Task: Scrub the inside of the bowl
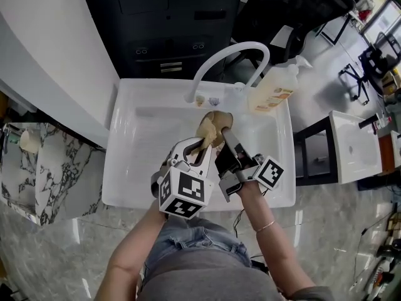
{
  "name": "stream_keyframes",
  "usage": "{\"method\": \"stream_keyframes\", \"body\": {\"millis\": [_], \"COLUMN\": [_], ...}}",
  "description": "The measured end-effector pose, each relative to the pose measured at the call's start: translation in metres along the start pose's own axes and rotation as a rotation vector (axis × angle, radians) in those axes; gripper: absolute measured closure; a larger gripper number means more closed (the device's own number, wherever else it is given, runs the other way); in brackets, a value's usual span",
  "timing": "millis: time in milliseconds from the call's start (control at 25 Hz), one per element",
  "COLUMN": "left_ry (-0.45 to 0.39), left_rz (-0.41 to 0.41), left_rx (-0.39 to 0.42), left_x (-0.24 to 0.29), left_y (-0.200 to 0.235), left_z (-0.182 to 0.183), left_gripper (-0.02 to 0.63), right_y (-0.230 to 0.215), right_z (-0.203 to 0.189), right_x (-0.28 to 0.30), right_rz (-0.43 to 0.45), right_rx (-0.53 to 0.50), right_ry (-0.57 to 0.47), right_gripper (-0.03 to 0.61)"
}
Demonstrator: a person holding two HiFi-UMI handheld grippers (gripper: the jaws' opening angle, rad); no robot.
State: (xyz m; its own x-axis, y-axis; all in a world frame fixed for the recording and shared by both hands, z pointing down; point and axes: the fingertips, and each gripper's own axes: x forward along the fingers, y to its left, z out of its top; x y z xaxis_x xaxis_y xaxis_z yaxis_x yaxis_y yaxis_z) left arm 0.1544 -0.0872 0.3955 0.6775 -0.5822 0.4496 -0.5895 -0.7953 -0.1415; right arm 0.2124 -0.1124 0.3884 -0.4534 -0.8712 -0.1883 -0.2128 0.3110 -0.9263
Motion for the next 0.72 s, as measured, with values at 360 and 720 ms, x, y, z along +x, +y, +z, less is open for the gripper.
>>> {"method": "stream_keyframes", "body": {"millis": [360, 720], "left_ry": [0.028, 0.007], "left_rz": [-0.124, -0.26], "left_rx": [-0.011, -0.065], "left_x": [0.004, -0.006], "left_y": [-0.034, -0.053], "left_z": [-0.002, -0.002], "left_gripper": [0.568, 0.568], "right_y": [0.002, 0.006], "right_z": [-0.003, -0.003], "right_x": [-0.01, -0.013], "right_rz": [-0.019, -0.007], "right_rx": [-0.001, 0.015], "right_ry": [-0.018, -0.019], "right_gripper": [0.554, 0.554]}}
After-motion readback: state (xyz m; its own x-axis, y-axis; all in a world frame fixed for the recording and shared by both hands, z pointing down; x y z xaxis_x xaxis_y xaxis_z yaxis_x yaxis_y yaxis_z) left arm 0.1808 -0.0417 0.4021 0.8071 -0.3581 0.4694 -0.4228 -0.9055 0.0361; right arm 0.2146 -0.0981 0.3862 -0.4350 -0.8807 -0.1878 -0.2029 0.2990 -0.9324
